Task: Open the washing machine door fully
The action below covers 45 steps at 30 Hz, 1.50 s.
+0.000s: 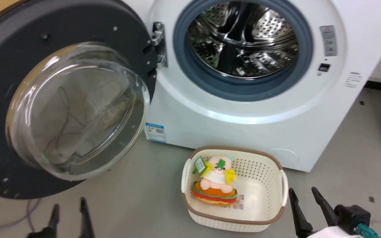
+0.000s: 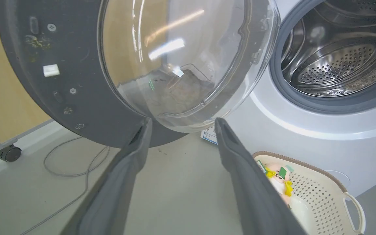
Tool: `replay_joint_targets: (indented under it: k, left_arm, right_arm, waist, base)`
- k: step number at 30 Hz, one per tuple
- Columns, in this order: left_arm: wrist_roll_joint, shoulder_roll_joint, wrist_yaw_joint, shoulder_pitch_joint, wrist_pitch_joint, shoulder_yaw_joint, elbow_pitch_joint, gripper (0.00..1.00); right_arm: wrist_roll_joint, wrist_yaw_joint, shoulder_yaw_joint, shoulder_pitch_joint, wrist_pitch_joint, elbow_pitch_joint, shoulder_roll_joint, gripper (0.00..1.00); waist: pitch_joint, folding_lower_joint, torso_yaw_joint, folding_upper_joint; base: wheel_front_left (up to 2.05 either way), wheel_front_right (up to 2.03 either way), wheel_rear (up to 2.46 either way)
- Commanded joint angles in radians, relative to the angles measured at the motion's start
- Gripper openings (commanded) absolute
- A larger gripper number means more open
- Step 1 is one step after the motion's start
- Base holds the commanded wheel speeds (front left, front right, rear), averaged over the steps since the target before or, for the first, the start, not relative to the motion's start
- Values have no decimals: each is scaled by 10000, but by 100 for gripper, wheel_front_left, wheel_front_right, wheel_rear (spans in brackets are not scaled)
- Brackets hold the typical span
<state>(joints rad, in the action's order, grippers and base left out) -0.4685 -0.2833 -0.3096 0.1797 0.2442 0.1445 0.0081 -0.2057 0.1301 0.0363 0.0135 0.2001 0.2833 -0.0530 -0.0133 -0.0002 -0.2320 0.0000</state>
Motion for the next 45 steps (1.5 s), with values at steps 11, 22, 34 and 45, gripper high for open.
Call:
replay_joint_targets:
  k: [11,22,34,45]
  left_arm:
    - [1198,377,604,-1236,84,1565,829,100]
    - [1541,383,712,-1907,85,1972,1522,100]
    - [1499,418,663,-1837,27,2004,1628,0]
    - [1772,581,871,-1834,-184,1709,1480,0]
  right_arm:
    - [358,6,-105,99,1,-140,28,100]
    - [515,6,-169,255,-116,-397,28,100]
    - [491,0,-169,186,-138,-424,-2,0]
    - [625,1,-187,159,-297,-630,1,0]
  waist:
    - [213,2,1356,0]
    - [172,2,2429,0]
    - [2,2,2557,0]
    - [14,2,2537,0]
  base:
    - [0,0,0]
    - [0,0,0]
    - [0,0,0]
    - [0,0,0]
